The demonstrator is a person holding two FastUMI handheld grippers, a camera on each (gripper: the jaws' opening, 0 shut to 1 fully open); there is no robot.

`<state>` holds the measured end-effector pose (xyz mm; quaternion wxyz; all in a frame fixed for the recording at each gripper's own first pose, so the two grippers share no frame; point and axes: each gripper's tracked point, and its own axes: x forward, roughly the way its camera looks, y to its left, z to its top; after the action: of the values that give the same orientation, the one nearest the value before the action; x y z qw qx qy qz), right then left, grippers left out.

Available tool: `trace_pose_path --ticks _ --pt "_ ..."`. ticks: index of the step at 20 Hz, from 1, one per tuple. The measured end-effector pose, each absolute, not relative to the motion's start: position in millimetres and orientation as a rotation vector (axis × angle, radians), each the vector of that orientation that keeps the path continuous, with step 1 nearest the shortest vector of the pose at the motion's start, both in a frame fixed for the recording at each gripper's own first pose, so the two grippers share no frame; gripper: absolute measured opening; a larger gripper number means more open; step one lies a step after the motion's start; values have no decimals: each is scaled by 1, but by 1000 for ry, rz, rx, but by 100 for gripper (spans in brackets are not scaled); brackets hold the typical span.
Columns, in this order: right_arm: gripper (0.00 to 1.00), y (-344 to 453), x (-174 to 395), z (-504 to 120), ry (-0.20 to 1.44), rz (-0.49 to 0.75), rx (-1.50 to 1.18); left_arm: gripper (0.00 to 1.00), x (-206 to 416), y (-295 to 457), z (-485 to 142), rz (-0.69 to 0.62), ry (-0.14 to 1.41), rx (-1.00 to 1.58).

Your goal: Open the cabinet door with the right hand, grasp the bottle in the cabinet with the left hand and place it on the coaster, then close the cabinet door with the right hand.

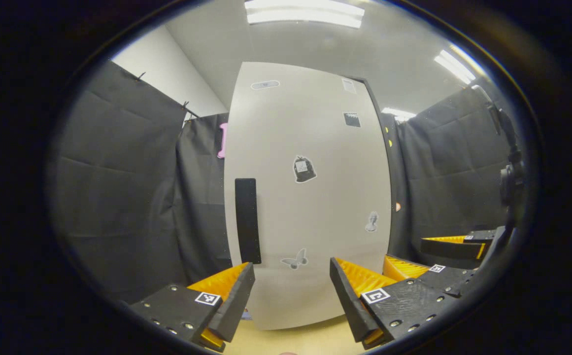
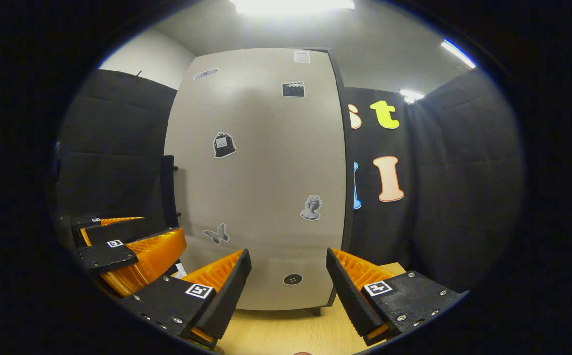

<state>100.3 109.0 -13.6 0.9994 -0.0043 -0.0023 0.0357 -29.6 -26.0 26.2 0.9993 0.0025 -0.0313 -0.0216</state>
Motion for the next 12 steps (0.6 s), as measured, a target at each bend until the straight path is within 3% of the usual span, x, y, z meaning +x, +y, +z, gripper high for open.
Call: trace_pose_path --ticks 10,11,12 --pt "95 113 101 -16 4 77 -9 95 -27 -24 19 -50 -39 -4" --pt "92 114 101 -16 6 78 -9 96 -27 -24 19 -49 -41 -4" --pt "95 113 101 -17 8 76 -11 95 -28 -24 20 -48 -41 -2"
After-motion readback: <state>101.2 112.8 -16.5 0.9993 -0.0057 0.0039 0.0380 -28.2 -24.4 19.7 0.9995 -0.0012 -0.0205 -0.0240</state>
